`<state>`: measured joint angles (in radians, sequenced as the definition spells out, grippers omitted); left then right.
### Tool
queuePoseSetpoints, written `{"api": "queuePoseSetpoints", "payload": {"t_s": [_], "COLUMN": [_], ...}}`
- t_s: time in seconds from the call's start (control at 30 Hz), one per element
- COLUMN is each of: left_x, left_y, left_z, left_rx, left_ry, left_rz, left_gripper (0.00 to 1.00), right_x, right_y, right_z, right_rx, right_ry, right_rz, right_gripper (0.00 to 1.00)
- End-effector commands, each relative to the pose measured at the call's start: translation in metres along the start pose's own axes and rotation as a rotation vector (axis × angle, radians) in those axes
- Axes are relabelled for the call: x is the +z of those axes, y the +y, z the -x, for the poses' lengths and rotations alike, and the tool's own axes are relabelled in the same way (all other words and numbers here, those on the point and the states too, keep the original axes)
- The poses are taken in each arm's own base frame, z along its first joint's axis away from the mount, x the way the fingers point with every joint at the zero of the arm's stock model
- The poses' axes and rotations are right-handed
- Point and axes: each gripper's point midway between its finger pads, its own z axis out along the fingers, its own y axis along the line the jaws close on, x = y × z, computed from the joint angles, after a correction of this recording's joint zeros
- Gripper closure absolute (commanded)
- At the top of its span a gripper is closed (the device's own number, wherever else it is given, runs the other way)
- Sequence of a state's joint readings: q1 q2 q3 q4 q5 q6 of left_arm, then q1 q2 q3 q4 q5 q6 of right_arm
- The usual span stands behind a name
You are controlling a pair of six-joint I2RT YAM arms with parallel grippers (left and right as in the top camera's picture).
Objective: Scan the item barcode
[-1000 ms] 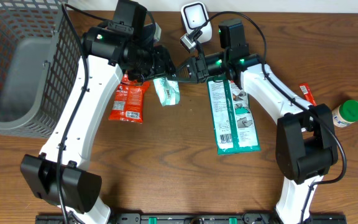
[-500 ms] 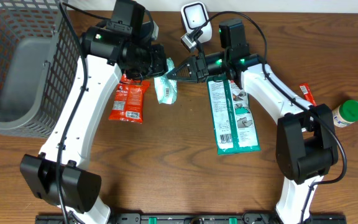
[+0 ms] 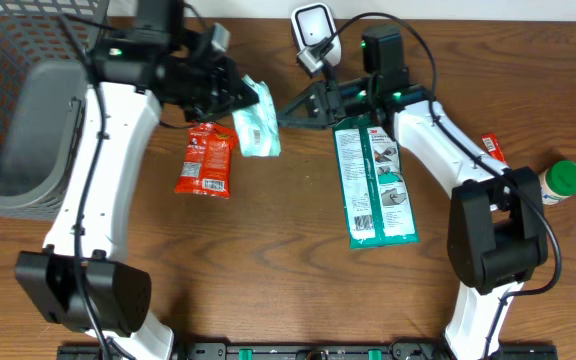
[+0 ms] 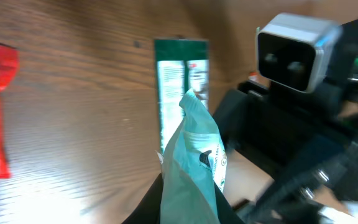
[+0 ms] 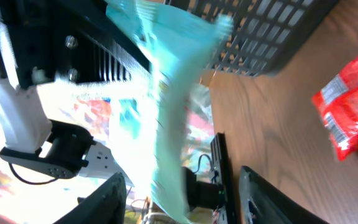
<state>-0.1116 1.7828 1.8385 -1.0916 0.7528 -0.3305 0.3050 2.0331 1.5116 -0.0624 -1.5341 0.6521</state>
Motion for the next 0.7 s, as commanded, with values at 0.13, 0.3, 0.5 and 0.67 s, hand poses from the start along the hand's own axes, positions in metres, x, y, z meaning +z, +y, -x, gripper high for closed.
{"api": "queuePoseSetpoints", "payload": {"t_s": [0.13,0.3,0.5,0.67], "left_x": [-0.019,-0.024,-0.036,-0.036], "left_y": [-0.033,-0.047,-0.068,-0.086], "left_z": [-0.006,-0.010,-0.012,-0.023], "left_rx": [0.068,0.142,0.184,0.212], "left_ry": [0.072,0.083,0.095,0.136], "left_rz": [-0.314,-0.401,-0.541,-0.616], "left_gripper": [0.93,0.93,0.93,0.92], "right_x": [-0.009,-0.010,-0.022,-0.034], "right_y": [0.024,0.058,0.114,0.125], "right_z": [0.002,0.001,-0.015,-0.037], "right_rx": [-0.057,-0.124,-0.256,-0.299], "right_ry": [-0.002,-0.005,-0.029,-0.057], "right_rz": [0.016,0.016,0.003,-0.014], "right_gripper": [0.44,0.43,0.39,0.37]}}
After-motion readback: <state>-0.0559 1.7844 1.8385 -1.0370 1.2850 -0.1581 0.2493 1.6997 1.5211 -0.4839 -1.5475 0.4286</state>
